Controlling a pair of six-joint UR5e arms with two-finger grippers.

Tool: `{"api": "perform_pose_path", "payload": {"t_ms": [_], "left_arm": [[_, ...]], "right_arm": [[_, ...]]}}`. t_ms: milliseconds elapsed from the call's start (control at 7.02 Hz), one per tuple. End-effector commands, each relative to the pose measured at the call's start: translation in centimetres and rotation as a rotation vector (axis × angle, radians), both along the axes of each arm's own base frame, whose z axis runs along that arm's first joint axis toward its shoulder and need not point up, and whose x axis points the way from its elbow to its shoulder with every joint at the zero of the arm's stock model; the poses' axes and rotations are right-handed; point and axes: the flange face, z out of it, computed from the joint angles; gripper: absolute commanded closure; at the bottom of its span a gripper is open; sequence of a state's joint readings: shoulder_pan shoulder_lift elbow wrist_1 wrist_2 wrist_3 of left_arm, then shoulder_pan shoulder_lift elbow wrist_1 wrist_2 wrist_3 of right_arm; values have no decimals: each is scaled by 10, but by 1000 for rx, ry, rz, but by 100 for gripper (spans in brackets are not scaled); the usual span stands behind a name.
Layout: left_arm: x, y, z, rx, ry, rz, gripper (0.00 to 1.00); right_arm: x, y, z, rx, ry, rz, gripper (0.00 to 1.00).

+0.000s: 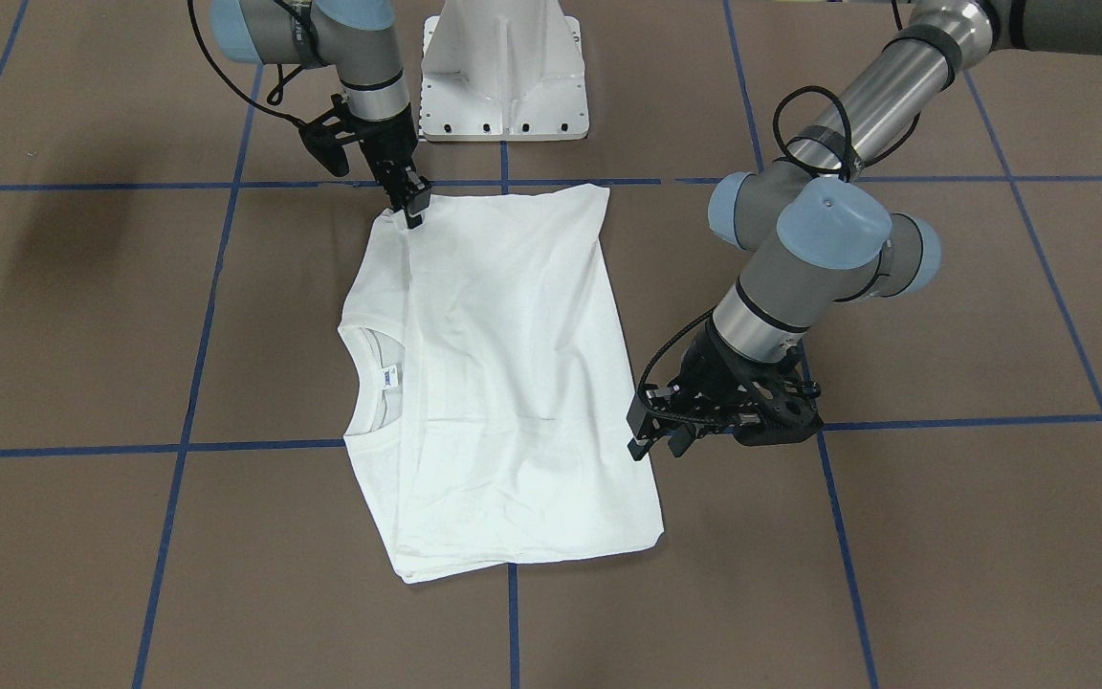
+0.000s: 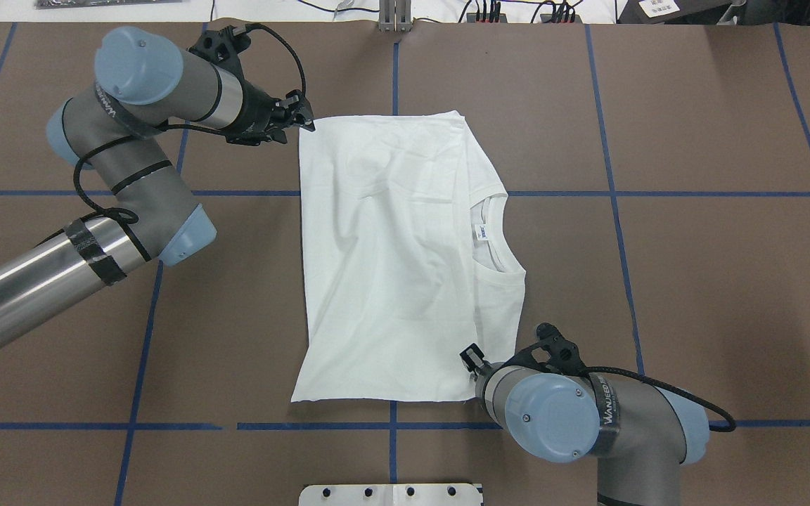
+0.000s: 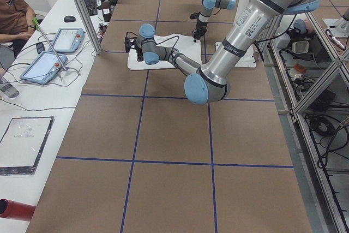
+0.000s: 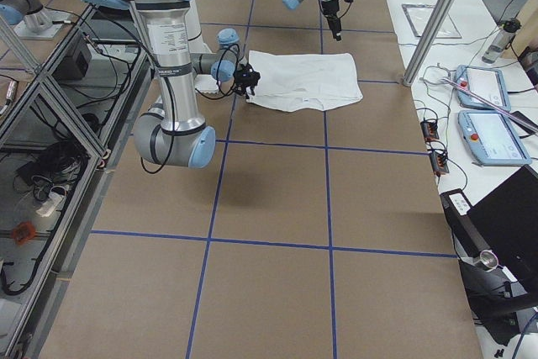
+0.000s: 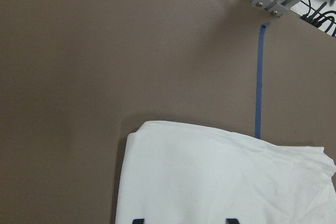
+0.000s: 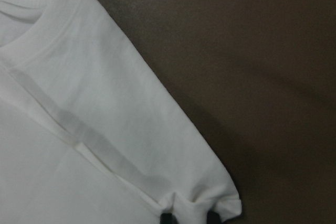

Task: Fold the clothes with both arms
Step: 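Move the left gripper to the shirt edge nearest the robot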

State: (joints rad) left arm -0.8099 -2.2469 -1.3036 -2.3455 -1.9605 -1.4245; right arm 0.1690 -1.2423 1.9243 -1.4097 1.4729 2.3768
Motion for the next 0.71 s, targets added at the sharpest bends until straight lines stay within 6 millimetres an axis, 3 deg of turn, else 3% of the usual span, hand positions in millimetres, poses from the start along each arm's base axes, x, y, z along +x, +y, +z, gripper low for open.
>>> {"api": "perform_pose_path", "payload": {"t_ms": [0,142,285,570], "left_arm": [[-4,4,0,3,5,-1,40],[-13,18,2,-6,27,0,40],[-30,45,-2,-43,79,-10,40],[-26,136,-8,-173,189,29,40]], "right_arm": [[7,0,-9,2,-20,1,100],[7,1,-11,1,-24,-1,100],[12,4,-14,-5,-36,-2,100],[34,22,-9,-13,-43,-27,100]]}}
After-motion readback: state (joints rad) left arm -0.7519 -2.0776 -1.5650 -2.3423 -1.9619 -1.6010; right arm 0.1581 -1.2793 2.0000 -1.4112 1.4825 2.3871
